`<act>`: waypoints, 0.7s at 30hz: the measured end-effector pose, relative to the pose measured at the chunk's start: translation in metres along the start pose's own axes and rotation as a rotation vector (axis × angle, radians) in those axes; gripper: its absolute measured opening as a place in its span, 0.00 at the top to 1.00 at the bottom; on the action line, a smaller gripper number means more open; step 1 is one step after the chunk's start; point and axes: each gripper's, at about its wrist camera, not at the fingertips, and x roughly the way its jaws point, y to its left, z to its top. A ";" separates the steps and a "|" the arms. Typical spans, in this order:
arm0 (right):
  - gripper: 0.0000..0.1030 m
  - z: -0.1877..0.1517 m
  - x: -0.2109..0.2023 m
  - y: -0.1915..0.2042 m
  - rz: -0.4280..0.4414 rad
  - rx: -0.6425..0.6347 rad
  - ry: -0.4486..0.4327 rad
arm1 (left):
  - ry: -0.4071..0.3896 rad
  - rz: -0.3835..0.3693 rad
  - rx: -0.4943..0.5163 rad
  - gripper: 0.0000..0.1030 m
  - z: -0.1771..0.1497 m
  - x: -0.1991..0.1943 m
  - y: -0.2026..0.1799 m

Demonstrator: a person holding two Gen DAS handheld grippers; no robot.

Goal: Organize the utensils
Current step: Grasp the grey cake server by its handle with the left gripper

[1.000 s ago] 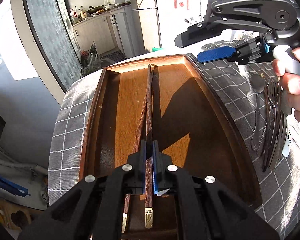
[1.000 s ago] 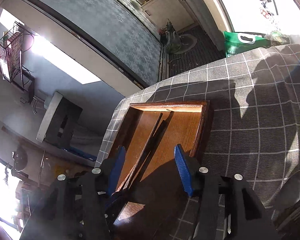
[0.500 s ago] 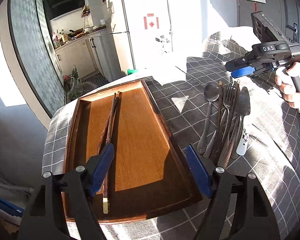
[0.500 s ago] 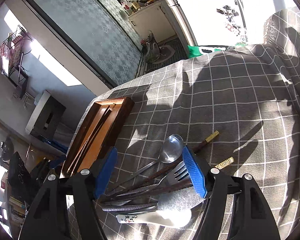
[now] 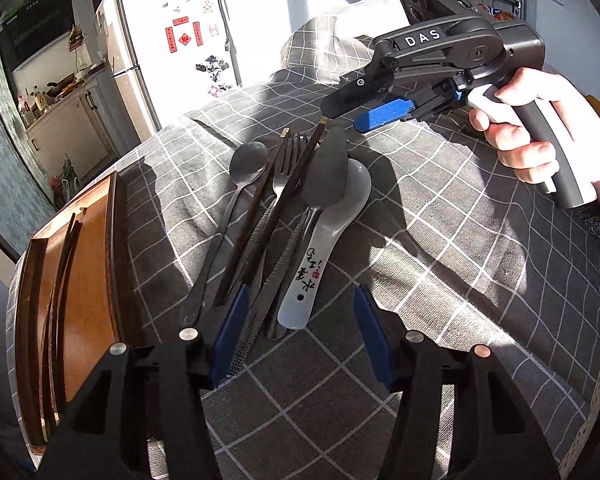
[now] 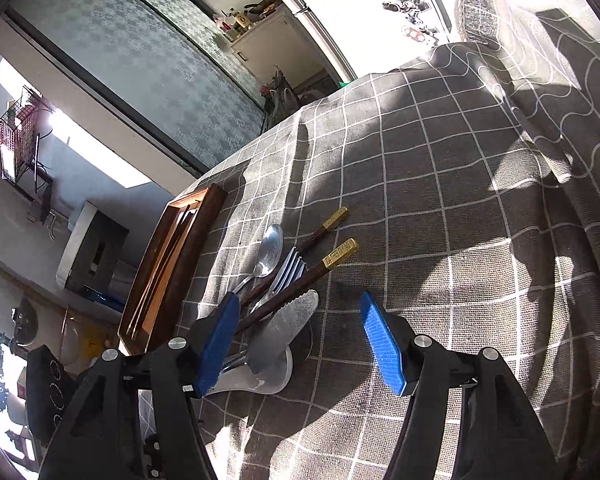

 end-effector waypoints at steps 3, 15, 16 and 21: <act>0.51 0.002 0.000 -0.004 0.010 0.020 -0.017 | -0.005 0.001 -0.047 0.42 0.004 0.000 0.014; 0.89 -0.005 0.017 -0.005 0.024 0.015 0.007 | 0.012 -0.030 -0.056 0.42 0.002 0.005 0.009; 0.89 -0.006 0.016 -0.004 0.019 0.007 0.000 | 0.011 -0.030 -0.059 0.42 0.002 0.005 0.009; 0.92 -0.003 -0.001 0.006 0.068 -0.009 -0.043 | 0.004 -0.023 -0.064 0.42 0.004 0.006 0.010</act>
